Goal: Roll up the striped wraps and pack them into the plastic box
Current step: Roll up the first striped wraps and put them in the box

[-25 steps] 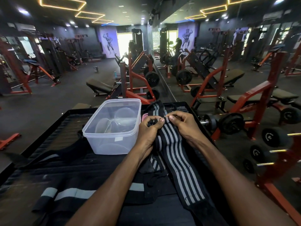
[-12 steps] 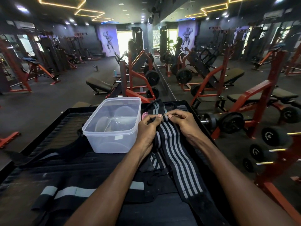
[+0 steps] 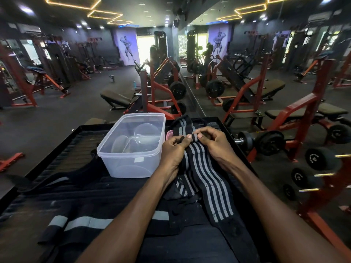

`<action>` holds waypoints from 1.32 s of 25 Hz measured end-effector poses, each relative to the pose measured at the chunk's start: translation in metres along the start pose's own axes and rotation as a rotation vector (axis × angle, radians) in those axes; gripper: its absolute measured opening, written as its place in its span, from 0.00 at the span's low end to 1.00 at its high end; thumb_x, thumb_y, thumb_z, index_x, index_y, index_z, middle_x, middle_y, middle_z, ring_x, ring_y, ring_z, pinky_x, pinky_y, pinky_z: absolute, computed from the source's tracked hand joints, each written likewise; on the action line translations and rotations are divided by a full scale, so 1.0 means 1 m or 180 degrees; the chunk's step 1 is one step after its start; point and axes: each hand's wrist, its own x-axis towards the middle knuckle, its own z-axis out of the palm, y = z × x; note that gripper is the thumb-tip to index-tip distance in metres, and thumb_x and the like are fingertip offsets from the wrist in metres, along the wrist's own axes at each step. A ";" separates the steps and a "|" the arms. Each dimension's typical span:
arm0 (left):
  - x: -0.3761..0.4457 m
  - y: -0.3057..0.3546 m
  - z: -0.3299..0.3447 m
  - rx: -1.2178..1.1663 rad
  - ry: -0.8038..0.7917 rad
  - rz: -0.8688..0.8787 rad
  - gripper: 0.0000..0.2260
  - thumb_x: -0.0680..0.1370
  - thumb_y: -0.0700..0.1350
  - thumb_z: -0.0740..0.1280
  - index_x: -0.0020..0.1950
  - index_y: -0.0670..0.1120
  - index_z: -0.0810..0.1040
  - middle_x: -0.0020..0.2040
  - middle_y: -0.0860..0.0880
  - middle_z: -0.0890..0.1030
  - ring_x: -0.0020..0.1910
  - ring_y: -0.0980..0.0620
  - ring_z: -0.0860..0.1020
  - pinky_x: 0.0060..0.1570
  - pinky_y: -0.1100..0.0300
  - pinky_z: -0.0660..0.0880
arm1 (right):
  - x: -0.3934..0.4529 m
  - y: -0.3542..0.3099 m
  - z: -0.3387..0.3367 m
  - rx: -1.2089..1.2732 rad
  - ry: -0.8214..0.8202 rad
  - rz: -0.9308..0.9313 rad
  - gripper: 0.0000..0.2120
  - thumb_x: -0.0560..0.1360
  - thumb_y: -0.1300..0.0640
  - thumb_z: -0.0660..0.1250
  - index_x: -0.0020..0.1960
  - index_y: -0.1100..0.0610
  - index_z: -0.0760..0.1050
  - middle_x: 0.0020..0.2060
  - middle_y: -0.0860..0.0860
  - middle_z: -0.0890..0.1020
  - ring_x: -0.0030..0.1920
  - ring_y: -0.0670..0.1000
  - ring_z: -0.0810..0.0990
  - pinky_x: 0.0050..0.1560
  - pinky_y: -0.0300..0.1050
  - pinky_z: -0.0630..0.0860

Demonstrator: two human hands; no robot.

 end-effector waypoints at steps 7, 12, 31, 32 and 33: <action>0.000 -0.001 -0.003 0.0007 -0.0081 -0.0059 0.09 0.74 0.50 0.75 0.49 0.46 0.86 0.50 0.46 0.87 0.54 0.46 0.85 0.62 0.46 0.79 | -0.003 -0.001 0.000 -0.0164 -0.0043 0.0001 0.06 0.79 0.63 0.66 0.53 0.63 0.80 0.50 0.58 0.83 0.51 0.50 0.82 0.56 0.43 0.77; 0.002 -0.003 -0.003 0.0260 -0.0003 0.0138 0.07 0.76 0.49 0.74 0.47 0.47 0.86 0.48 0.54 0.85 0.50 0.55 0.83 0.57 0.57 0.79 | -0.002 -0.001 0.001 -0.0085 -0.0111 0.0044 0.06 0.78 0.58 0.68 0.52 0.59 0.82 0.53 0.58 0.82 0.54 0.52 0.81 0.59 0.45 0.77; -0.001 -0.004 0.000 0.0214 0.0000 0.0384 0.02 0.78 0.42 0.72 0.50 0.46 0.83 0.38 0.71 0.81 0.49 0.60 0.80 0.58 0.59 0.75 | -0.003 -0.002 0.000 -0.0269 -0.0037 -0.0049 0.07 0.80 0.59 0.66 0.49 0.61 0.81 0.49 0.58 0.83 0.48 0.50 0.80 0.55 0.47 0.76; -0.002 -0.003 0.000 0.0146 -0.0028 0.0350 0.05 0.77 0.44 0.73 0.51 0.45 0.83 0.40 0.70 0.82 0.50 0.59 0.81 0.59 0.58 0.76 | -0.003 -0.003 -0.001 -0.0280 -0.0031 -0.0103 0.06 0.79 0.60 0.67 0.50 0.61 0.81 0.47 0.57 0.84 0.47 0.50 0.80 0.55 0.47 0.76; -0.002 -0.002 0.000 0.0047 -0.0076 0.0275 0.07 0.76 0.48 0.74 0.52 0.46 0.84 0.42 0.67 0.84 0.51 0.56 0.82 0.61 0.55 0.77 | -0.003 -0.003 -0.002 -0.0274 -0.0038 -0.0157 0.05 0.79 0.61 0.67 0.50 0.61 0.81 0.47 0.55 0.83 0.47 0.50 0.80 0.55 0.47 0.76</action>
